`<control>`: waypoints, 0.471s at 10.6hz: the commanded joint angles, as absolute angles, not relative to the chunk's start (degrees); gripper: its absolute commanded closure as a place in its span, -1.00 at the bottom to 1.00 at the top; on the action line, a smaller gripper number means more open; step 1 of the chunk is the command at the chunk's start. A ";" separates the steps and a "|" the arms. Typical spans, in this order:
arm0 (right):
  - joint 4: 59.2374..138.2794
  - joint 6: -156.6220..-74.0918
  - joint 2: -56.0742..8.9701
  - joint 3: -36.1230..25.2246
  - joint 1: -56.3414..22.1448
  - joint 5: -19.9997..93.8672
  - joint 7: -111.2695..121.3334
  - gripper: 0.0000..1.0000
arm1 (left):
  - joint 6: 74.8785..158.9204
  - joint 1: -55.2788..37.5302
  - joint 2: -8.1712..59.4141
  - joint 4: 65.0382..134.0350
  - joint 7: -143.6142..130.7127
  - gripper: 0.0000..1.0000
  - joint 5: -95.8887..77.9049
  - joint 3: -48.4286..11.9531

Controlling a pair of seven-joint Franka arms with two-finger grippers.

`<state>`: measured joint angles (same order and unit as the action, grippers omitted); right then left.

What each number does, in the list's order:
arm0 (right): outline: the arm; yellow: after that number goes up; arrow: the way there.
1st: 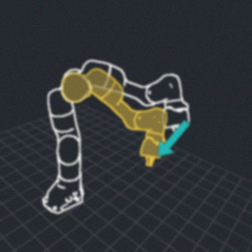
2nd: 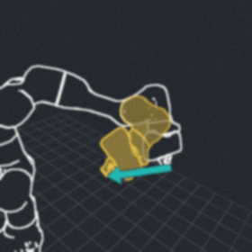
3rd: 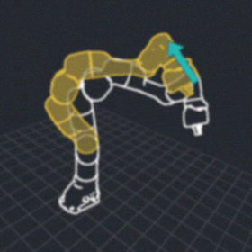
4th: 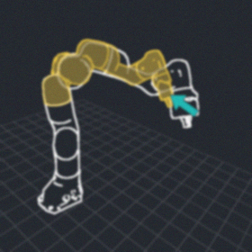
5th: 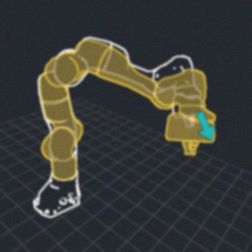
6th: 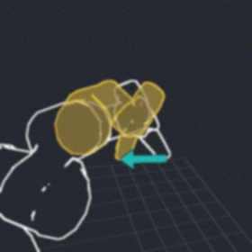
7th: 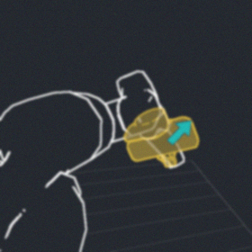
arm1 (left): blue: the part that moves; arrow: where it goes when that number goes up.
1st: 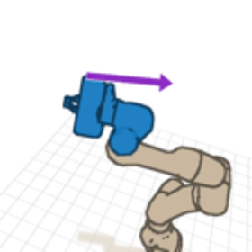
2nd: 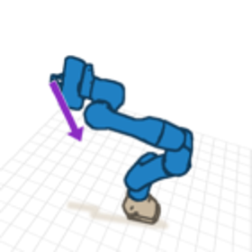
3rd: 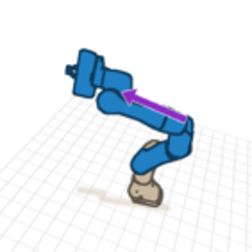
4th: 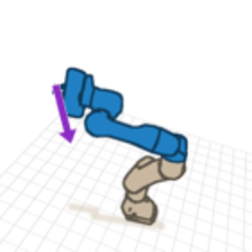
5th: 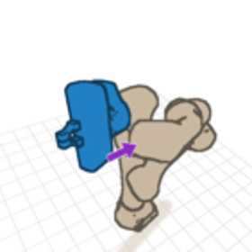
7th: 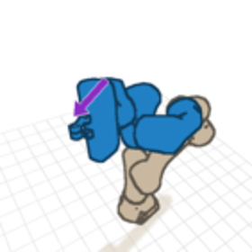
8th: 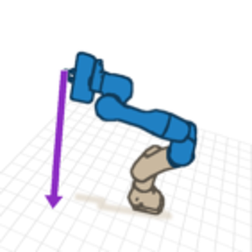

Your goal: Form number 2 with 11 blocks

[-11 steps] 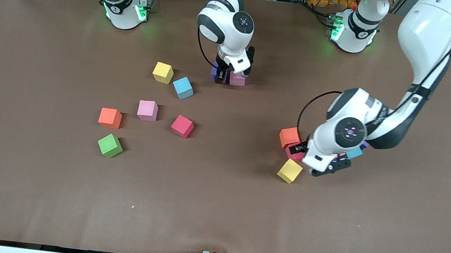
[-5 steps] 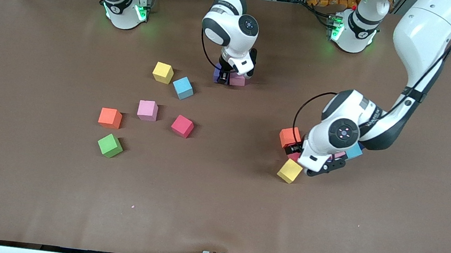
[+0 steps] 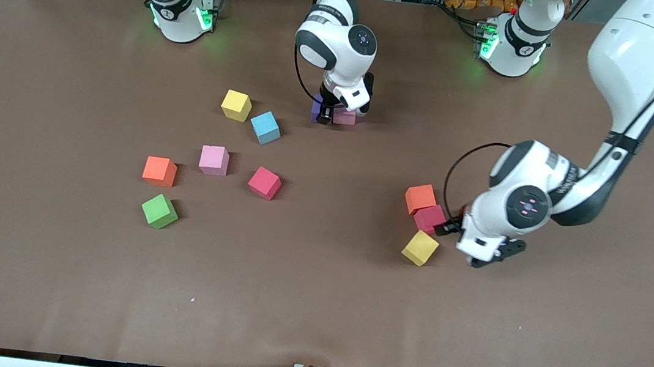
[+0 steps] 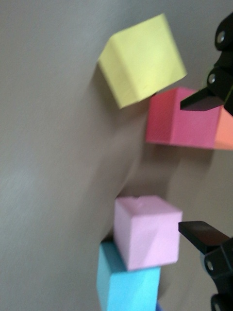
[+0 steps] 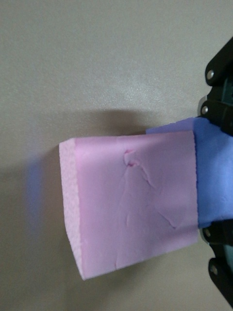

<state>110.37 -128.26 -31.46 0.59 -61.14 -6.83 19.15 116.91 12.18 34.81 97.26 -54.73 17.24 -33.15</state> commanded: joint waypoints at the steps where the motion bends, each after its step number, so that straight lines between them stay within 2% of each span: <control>1: 108.55 -127.88 -32.70 0.09 -61.87 -8.09 17.40 -1.00 | 116.89 15.02 34.89 97.91 -48.22 -1.00 22.47 -33.84; 5: 108.63 -124.73 -28.32 0.17 -61.79 -8.17 17.31 -1.00 | 116.89 15.91 34.28 99.04 -18.80 -1.00 24.87 -33.84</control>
<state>108.69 -127.46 -31.41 0.52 -61.14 -6.95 18.61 116.89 15.29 35.00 97.73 -27.12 23.37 -33.15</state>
